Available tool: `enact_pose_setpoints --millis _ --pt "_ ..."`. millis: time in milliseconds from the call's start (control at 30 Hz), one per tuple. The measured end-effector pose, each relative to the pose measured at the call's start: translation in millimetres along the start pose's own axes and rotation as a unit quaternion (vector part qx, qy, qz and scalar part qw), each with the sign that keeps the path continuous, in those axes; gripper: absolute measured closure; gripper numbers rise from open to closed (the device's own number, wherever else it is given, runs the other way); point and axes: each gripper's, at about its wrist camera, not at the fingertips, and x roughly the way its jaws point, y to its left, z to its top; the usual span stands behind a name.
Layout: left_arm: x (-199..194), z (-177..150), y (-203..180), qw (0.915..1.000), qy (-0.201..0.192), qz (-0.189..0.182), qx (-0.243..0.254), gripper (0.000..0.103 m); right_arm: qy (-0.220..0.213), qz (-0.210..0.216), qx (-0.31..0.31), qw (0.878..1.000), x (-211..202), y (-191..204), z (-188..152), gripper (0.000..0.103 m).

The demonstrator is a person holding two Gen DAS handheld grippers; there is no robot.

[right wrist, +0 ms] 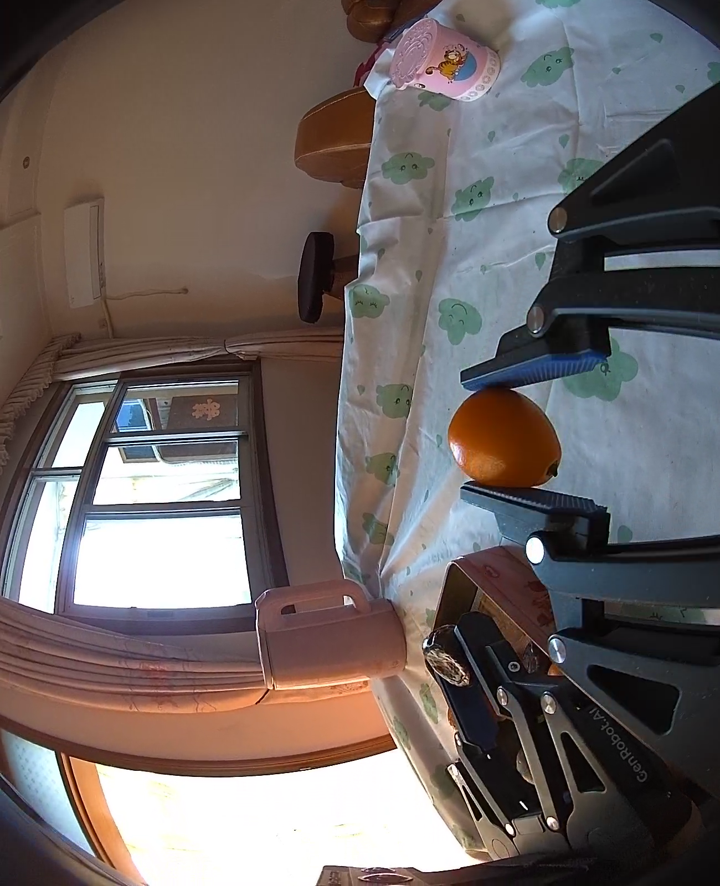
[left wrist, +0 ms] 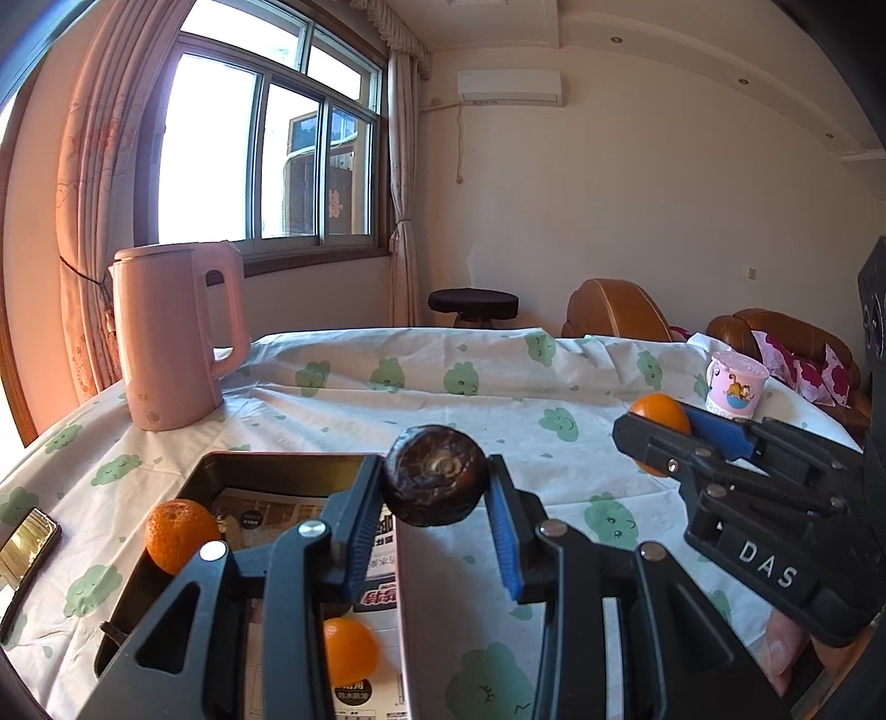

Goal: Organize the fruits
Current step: 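Carry the dark brown fruit with the left tool while the right tool carries the orange over the box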

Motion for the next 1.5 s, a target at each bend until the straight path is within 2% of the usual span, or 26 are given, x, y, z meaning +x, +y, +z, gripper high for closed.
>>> enact_pose_setpoints --millis 667,1167,1500 --pt "-21 -12 61 0.9982 0.015 0.055 -0.021 0.065 0.004 0.063 -0.048 0.997 11 74 14 0.067" --pt "-24 -22 91 0.9963 0.027 0.071 -0.04 0.065 0.019 0.085 -0.07 0.994 25 109 7 0.067" --pt "-24 -26 98 0.9961 0.032 0.07 -0.042 0.065 0.029 0.09 -0.077 0.993 33 121 4 0.067"
